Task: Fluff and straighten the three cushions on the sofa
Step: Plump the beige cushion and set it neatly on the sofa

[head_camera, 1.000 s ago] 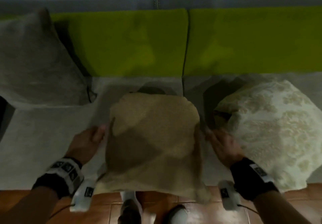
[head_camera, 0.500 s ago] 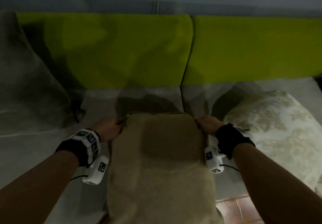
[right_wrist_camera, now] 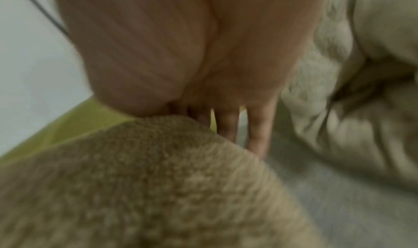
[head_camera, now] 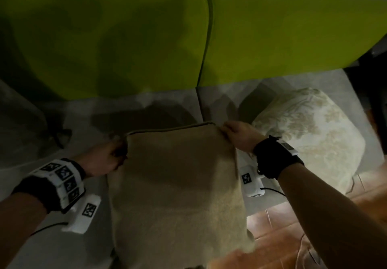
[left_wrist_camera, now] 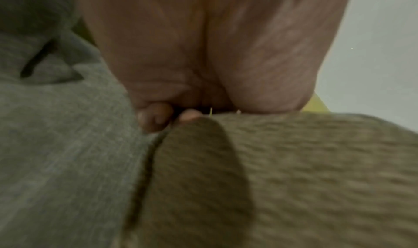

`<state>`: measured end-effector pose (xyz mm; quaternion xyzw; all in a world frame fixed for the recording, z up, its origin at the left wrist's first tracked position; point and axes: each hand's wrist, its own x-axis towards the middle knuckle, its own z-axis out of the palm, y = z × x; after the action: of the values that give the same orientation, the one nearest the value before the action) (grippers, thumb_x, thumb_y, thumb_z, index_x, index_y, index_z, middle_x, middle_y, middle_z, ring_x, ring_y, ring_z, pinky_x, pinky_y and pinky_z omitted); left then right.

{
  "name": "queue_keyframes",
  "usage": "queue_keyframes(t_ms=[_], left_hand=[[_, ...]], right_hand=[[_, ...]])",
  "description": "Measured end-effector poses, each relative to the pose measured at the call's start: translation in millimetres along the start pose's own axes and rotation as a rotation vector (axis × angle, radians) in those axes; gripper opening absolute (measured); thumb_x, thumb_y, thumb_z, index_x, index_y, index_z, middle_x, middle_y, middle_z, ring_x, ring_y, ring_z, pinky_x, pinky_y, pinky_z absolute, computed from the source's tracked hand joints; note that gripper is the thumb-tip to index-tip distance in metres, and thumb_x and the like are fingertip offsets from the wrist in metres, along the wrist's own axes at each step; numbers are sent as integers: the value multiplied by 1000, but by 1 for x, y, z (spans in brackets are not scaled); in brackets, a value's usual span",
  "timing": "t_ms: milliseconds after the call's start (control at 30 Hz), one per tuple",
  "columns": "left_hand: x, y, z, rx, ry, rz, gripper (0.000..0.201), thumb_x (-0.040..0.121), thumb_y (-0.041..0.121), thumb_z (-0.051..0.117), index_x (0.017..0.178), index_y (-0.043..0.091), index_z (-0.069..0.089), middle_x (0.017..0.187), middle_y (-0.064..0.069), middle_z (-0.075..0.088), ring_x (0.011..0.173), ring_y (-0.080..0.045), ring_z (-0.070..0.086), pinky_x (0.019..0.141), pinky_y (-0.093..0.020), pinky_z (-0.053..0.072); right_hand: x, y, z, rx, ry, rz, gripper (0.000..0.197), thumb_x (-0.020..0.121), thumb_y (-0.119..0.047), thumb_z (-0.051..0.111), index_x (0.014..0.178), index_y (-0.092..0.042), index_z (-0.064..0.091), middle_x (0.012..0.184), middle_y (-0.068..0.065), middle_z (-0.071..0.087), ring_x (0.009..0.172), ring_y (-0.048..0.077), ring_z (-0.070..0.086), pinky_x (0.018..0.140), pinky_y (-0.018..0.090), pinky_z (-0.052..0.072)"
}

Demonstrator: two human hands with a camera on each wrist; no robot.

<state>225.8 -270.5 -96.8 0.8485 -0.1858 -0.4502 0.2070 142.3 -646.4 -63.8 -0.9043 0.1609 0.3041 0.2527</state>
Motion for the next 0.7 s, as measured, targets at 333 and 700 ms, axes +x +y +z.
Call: queue_keyframes(t_ms=[333, 700], left_hand=[[-5, -25, -3, -428, 569, -64, 12, 97, 18, 60, 88, 13, 54, 88, -20, 65, 81, -34, 66, 73, -34, 59], [-14, 5, -3, -208, 387, -136, 21, 91, 39, 64, 93, 19, 68, 93, -7, 68, 90, -27, 63, 76, -34, 45]], right_hand=[[0, 35, -8, 403, 45, 22, 25, 96, -13, 63, 108, -33, 55, 119, 6, 67, 102, 23, 65, 88, 42, 57], [14, 30, -15, 264, 172, -126, 39, 86, -18, 77, 111, -35, 53, 101, -7, 60, 98, 17, 63, 79, 32, 54]])
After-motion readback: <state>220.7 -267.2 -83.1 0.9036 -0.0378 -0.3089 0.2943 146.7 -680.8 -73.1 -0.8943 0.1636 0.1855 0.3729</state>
